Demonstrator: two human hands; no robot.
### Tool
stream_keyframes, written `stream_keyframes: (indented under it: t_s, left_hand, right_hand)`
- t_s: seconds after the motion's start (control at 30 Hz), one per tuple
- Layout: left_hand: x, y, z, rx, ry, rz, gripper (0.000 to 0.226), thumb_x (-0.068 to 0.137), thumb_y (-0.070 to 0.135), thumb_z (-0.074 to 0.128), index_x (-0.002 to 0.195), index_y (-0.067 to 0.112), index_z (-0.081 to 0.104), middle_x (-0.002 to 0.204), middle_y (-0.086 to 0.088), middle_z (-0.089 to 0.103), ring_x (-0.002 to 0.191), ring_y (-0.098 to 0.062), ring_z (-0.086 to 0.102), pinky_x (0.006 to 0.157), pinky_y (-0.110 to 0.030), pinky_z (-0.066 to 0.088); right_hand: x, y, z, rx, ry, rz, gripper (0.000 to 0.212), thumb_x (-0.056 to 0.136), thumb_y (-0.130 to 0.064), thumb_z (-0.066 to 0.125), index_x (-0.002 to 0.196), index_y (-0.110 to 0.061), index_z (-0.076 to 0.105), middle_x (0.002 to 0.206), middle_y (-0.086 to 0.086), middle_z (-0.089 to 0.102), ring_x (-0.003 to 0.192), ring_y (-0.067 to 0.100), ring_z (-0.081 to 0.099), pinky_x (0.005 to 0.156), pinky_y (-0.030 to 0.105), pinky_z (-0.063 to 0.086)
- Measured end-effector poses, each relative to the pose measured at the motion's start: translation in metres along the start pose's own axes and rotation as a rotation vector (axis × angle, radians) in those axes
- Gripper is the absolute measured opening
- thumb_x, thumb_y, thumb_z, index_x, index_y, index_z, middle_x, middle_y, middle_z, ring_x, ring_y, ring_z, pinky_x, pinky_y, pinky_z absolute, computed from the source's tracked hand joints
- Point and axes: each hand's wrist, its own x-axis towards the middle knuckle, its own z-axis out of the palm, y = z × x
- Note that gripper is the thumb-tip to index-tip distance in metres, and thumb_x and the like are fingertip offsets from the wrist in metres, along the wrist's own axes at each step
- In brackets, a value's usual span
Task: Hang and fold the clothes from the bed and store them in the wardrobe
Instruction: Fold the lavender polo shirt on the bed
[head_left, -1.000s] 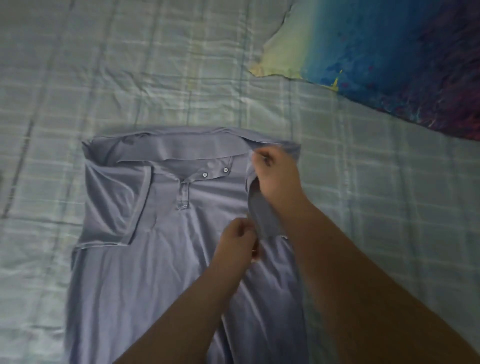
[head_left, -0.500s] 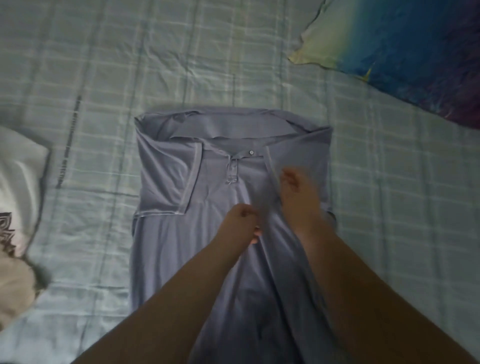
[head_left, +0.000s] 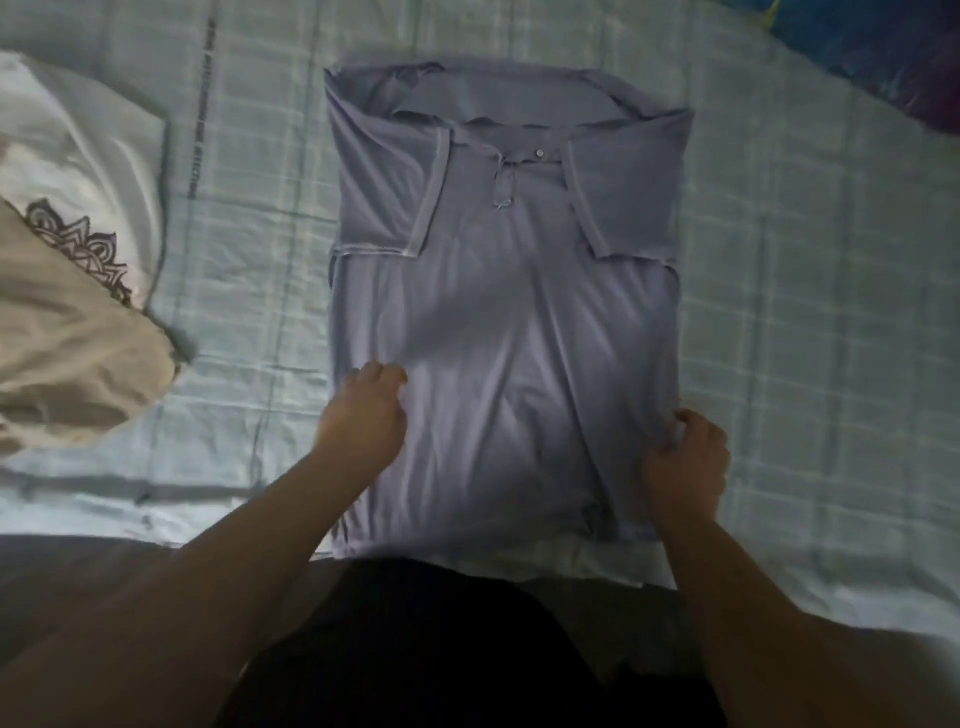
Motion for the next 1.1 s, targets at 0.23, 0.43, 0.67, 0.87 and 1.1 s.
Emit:
stream_keyframes:
  t_s: [0.23,0.43,0.67,0.87,1.1]
  left_hand:
    - [-0.09,-0.028,0.049,-0.299,0.031,-0.604,0.058,0.081,0.016,0.071,0.129,0.013,0.039,0.125,-0.017,0.044,0.115,-0.04,0.048,0.095,-0.051,0.048]
    - [-0.111,-0.032,0.042,-0.288,-0.103,-0.703,0.022,0.075,0.026,0.064,0.096,0.019,0.068,0.091,-0.009,0.068,0.093,-0.033,0.063,0.082,-0.042,0.055]
    - [-0.148,-0.016,0.02,-0.692,0.23,-0.545,0.014,0.088,0.032,0.063,0.091,0.019,0.059,0.083,-0.004,0.066,0.075,-0.026,0.064,0.06,-0.033,0.049]
    - [-0.167,-0.033,-0.003,-0.844,0.182,-0.583,0.039,0.09,0.023,0.071,0.12,0.001,0.059,0.103,-0.019,0.067,0.08,-0.031,0.066,0.063,-0.038,0.056]
    - [-0.184,-0.074,0.021,-0.818,0.033,-0.684,0.022,0.089,0.0,0.07,0.108,-0.01,0.065,0.079,-0.015,0.062,0.068,-0.025,0.06,0.051,-0.025,0.058]
  right_hand:
    - [-0.025,0.073,0.014,0.125,-0.336,0.242,0.031,0.081,-0.004,0.062,0.109,0.006,0.062,0.099,0.026,0.066,0.096,0.038,0.066,0.074,0.036,0.046]
    - [-0.036,0.086,0.001,0.157,-0.383,0.18,0.027,0.08,-0.022,0.063,0.097,0.0,0.063,0.084,0.019,0.059,0.083,0.033,0.061,0.07,0.034,0.039]
    - [-0.048,0.088,-0.054,0.776,-0.436,0.328,0.012,0.094,-0.006,0.058,0.106,-0.006,0.058,0.096,0.013,0.061,0.079,0.022,0.061,0.068,0.034,0.053]
    - [-0.056,0.081,-0.098,0.943,-0.413,0.365,0.012,0.099,-0.008,0.053,0.088,-0.011,0.055,0.089,0.008,0.056,0.078,0.017,0.056,0.074,0.03,0.052]
    - [-0.051,0.121,-0.069,0.674,-0.366,0.4,0.01,0.093,-0.001,0.059,0.102,-0.004,0.061,0.09,0.016,0.058,0.071,0.023,0.057,0.069,0.038,0.052]
